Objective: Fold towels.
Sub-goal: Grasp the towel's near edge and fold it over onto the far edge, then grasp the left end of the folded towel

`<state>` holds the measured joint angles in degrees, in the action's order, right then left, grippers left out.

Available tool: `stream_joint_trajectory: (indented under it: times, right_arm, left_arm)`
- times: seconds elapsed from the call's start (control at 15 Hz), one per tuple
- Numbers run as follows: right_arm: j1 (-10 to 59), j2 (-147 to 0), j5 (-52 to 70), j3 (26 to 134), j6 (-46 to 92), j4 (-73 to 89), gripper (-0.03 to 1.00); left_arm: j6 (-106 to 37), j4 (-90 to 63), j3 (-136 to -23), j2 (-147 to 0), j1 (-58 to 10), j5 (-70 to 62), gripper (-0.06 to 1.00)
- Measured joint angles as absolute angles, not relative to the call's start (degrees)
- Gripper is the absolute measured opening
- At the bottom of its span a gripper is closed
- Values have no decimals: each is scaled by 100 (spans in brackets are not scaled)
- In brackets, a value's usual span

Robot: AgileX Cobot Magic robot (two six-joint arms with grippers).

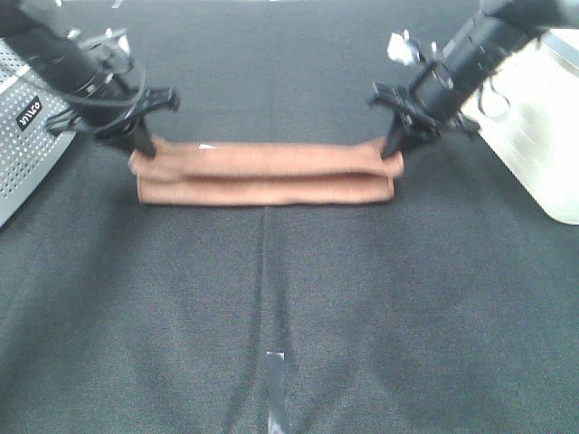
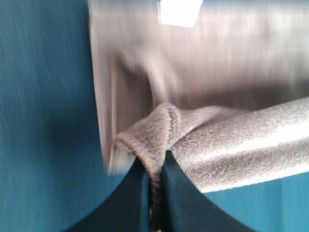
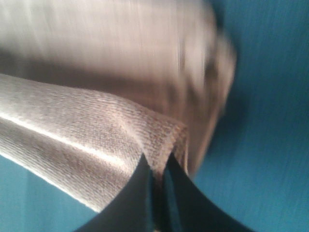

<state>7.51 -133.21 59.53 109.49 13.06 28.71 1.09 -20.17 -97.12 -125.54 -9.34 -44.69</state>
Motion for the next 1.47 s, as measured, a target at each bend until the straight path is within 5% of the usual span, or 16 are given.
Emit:
stream_joint_trajectory:
  times: [0.4, 0.53, 0.67, 0.8, 1.47]
  right_arm:
    - [751, -14238, 5976, 11860, 1301, 2871, 2]
    - [751, -14267, 5982, 11872, 1295, 2934, 29]
    - [745, -14261, 6062, 11872, 1295, 2956, 72]
    - [745, -14238, 6199, 11872, 1295, 2911, 88]
    - [745, -14118, 6366, 11900, 1295, 2773, 92]
  left_arm:
    - [132, -1971, -10176, -13218, -934, -3942, 10]
    - [143, -1960, -10181, -13235, -934, -3902, 41]
    - [149, -1833, -10181, -13201, -934, -3902, 73]
    - [155, -1656, -10187, -13138, -934, -3902, 83]
    - [304, -1908, -10204, -13636, -917, -3833, 85]
